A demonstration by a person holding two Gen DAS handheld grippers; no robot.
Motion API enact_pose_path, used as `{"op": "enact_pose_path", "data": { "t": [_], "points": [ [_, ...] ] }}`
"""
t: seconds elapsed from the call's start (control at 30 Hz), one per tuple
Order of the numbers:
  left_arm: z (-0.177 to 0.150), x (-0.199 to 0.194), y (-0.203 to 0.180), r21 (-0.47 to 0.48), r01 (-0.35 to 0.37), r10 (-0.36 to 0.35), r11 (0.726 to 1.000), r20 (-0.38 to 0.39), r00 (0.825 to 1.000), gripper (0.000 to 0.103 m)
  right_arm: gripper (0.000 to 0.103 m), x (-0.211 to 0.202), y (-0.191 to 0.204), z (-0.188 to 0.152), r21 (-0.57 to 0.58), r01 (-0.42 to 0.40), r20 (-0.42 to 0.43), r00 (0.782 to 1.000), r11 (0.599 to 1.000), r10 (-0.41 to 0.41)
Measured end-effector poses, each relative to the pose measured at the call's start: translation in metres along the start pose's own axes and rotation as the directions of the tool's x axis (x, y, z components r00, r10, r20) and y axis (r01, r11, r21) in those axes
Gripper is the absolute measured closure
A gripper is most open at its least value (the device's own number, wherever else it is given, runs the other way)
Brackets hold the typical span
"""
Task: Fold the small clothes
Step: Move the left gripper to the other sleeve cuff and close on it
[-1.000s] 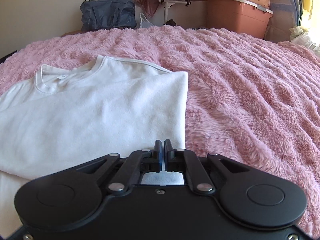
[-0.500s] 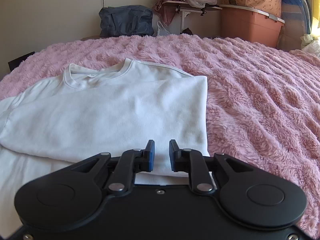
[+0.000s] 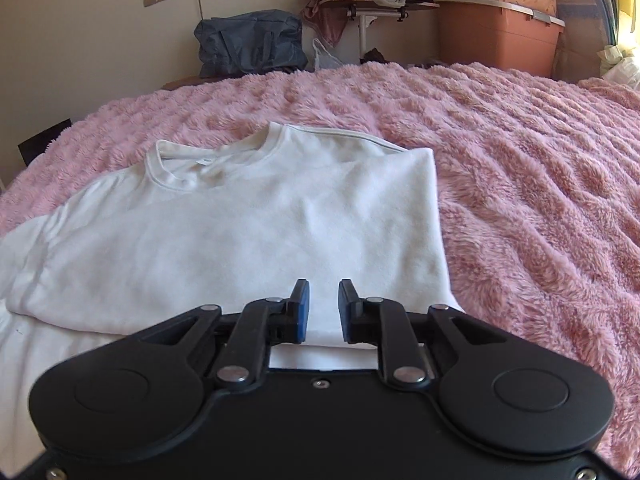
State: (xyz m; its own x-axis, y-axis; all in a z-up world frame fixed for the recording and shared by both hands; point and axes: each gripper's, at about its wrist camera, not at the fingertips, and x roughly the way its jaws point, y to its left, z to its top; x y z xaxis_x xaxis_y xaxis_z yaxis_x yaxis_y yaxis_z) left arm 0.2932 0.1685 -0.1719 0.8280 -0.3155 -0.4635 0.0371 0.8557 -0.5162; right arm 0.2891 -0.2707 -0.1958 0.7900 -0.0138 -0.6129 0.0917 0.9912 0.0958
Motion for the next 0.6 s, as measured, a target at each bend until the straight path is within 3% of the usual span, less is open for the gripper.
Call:
{"op": "enact_pose_path", "data": {
  "t": [0.13,0.27,0.33,0.4,0.43,0.6],
  "points": [
    [0.003,-0.063,0.044,-0.085,-0.132,0.139,0.988,0.080,0.987,0.052,0.086,-0.011,0.053,0.011,-0.042,-0.112,0.030,0.993,0.993,0.113],
    [-0.003,-0.113,0.096,-0.201,-0.293,0.322,0.935,0.131,0.938,0.052,0.086,-0.016,0.115,0.014,-0.109,-0.219,0.033,0.974,0.970,0.224],
    [-0.009,-0.138,0.130,-0.306,-0.341,0.396,0.889,0.140,0.908,0.052,0.086,-0.013,0.145,0.013,-0.137,-0.258,0.023,0.964,0.956,0.263],
    [-0.017,-0.160,0.165,-0.415,-0.360,0.454,0.835,0.153,0.878,0.052,0.086,-0.008,0.172,0.011,-0.159,-0.286,0.011,0.956,0.945,0.292],
    [-0.021,-0.167,0.179,-0.457,-0.351,0.464,0.817,0.161,0.871,0.053,0.086,-0.004,0.188,0.008,-0.171,-0.301,0.000,0.952,0.938,0.305],
    [-0.036,-0.184,0.247,-0.627,-0.297,0.487,0.720,0.151,0.860,0.053,0.086,0.017,0.240,-0.003,-0.176,-0.355,-0.073,0.935,0.918,0.347]
  ]
}}
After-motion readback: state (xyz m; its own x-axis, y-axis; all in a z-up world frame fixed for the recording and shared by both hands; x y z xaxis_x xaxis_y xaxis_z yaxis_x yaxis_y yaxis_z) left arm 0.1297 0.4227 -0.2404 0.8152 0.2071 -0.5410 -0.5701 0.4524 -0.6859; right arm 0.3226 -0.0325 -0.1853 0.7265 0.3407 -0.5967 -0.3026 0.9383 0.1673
